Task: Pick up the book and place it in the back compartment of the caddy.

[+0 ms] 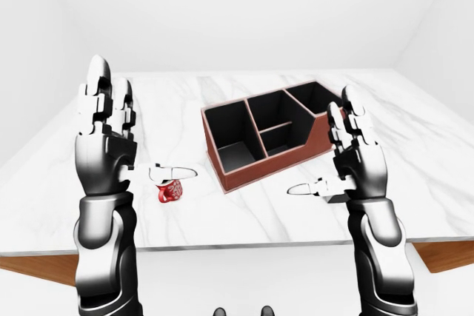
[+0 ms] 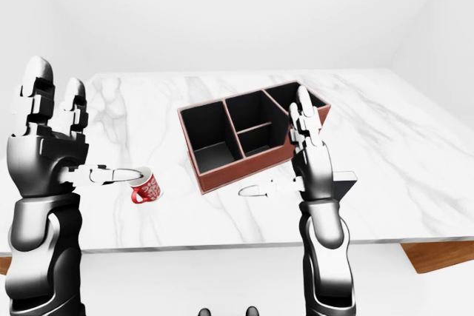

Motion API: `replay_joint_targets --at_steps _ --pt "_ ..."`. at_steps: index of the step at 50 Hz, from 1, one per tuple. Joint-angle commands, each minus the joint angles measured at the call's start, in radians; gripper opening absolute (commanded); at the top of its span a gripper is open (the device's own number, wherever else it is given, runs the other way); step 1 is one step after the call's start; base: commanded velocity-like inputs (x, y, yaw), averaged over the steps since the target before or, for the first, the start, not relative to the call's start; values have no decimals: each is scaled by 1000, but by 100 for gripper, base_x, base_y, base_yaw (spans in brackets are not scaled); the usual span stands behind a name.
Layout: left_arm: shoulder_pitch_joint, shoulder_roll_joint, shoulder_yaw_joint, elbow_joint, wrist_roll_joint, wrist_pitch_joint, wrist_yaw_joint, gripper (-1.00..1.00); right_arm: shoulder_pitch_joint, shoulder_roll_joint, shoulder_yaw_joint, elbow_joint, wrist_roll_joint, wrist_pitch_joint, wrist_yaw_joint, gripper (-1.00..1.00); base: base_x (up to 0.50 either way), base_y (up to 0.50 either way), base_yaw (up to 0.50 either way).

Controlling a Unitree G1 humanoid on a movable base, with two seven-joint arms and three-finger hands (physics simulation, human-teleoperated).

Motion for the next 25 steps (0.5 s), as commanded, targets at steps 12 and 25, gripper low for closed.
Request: replay_joint_targets --at_steps 12,25 --pt "-7 5 7 7 -5 0 7 100 -13 -6 -22 -19 35 0 -4 100 21 0 0" --pt "-30 28 38 16 -38 0 27 100 -36 -75 -86 -79 -10 0 11 100 0 0 0"
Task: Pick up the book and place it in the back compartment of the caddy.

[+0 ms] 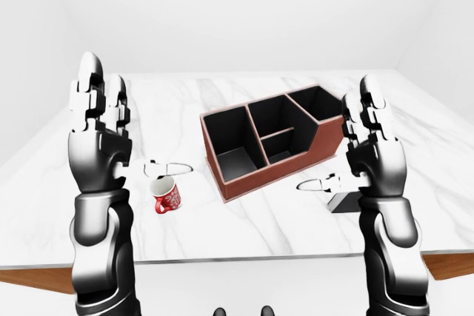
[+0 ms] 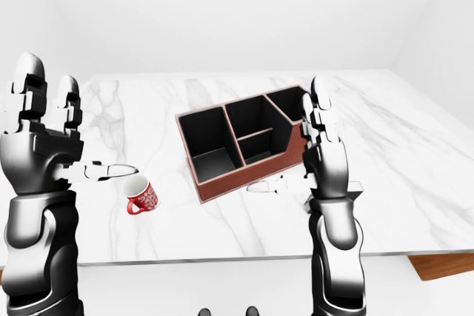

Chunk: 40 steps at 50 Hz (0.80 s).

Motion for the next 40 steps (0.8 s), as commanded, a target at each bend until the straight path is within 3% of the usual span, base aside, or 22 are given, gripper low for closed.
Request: replay_joint_targets --at_steps 1,9,18,40 --pt "-12 15 20 -2 -24 0 13 100 -24 -51 -41 -42 -64 0 19 100 0 0 0" --pt "-16 23 28 -3 -34 0 22 100 -60 -121 -88 -77 -217 0 117 100 0 0 0" --pt "-21 28 31 16 -32 0 24 100 -95 -153 -142 -49 -346 0 205 100 0 0 0" --pt "-50 55 53 68 -53 0 38 100 -148 -232 -160 -66 -583 0 436 100 0 0 0"
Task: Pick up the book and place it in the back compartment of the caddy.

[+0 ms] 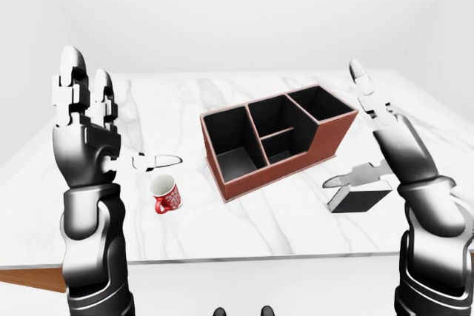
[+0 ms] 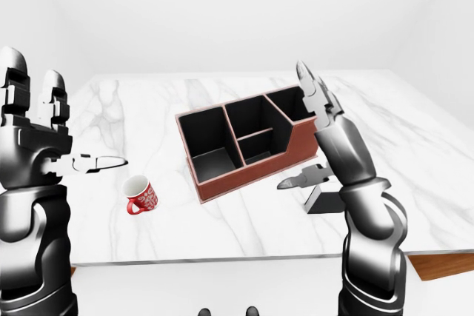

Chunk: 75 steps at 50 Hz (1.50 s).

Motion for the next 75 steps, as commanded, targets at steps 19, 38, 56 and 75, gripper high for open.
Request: replay_joint_targets --at_steps 19,38,56,75 --pt "-10 19 14 17 4 0 1 100 -48 -97 -60 19 -327 0 237 100 0 0 0" --pt "-15 26 24 19 -7 0 6 100 -62 -134 -76 243 -396 0 237 100 0 0 0" --pt "-16 31 33 9 -16 0 10 100 -61 -167 -62 522 -439 0 145 100 0 0 0" --pt "-15 31 31 13 -14 0 10 100 -68 -181 -26 777 -411 0 -4 100 0 0 0"
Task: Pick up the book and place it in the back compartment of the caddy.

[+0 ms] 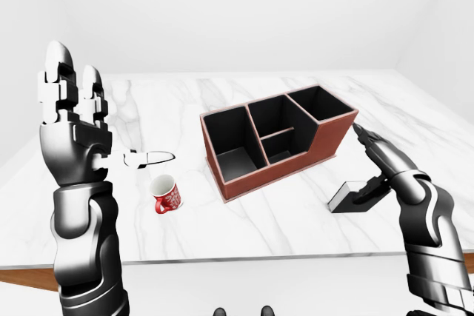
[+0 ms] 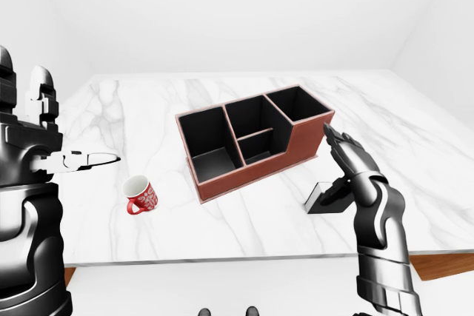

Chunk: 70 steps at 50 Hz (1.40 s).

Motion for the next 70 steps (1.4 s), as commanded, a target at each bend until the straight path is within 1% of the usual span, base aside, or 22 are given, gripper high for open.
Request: replay_joint_targets --at_steps 1,33,57,65,70 --pt "1 0 -1 -2 1 0 0 100 4 -10 13 123 12 0 -69 100 0 0 0" --pt "1 0 1 -5 1 0 1 100 6 -27 26 212 5 0 -89 100 0 0 0" --pt "1 -2 -2 3 5 0 -2 100 -62 -66 60 449 57 0 -195 100 0 0 0" --pt "0 -1 -2 2 5 0 -1 100 -86 -83 70 496 69 0 -205 100 0 0 0" --pt "-1 -1 -2 3 5 0 -1 100 -97 -96 69 501 77 0 -193 100 0 0 0"
